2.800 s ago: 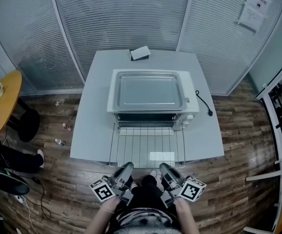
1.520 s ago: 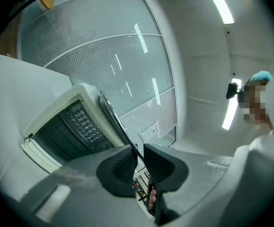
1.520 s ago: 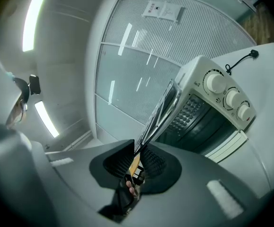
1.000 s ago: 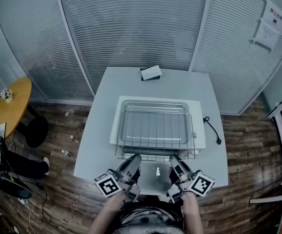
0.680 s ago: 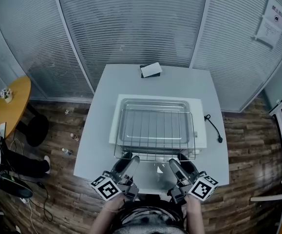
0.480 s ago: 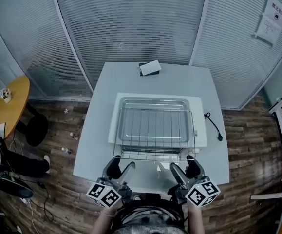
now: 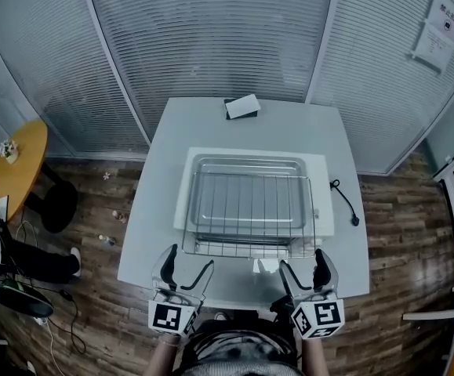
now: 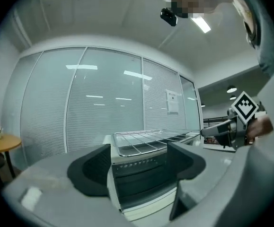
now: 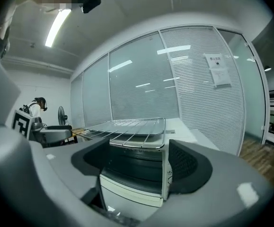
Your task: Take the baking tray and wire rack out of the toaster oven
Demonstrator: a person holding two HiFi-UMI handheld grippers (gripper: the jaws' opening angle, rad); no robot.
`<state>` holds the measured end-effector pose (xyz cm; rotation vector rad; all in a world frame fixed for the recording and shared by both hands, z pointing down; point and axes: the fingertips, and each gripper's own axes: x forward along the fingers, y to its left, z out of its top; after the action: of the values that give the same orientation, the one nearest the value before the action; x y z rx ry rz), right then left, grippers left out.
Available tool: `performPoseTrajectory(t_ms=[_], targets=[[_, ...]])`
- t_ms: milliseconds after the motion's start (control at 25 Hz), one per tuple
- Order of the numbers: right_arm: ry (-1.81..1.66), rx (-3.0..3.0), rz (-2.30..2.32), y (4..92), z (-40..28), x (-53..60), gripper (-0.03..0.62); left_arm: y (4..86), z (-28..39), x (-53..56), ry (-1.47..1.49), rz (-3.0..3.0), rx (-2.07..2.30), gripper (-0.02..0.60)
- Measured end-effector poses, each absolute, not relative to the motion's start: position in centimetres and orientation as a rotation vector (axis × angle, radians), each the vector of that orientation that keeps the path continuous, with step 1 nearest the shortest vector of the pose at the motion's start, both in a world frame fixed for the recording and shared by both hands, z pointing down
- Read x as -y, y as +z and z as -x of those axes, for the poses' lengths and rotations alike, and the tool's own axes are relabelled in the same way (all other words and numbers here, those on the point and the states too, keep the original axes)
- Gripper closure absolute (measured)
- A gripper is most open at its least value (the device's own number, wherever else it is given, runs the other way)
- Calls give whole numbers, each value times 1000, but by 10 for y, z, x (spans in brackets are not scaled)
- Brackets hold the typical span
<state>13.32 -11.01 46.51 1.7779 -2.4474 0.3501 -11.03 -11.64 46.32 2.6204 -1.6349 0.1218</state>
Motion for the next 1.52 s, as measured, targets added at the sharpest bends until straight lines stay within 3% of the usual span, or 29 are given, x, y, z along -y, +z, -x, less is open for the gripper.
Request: performPoseTrajectory(t_ms=[1120,1360,1520], targets=[[402,2466,-1718,470,-135,160,233,461,96,169,105,-2600,1653,210],[251,2434,-1743,460,-129,136,235,464,107,148,78,-2569,1652,210],[197,2434,-1713,463,-115,118,331,476,98,128,116,-2573,1565,234]])
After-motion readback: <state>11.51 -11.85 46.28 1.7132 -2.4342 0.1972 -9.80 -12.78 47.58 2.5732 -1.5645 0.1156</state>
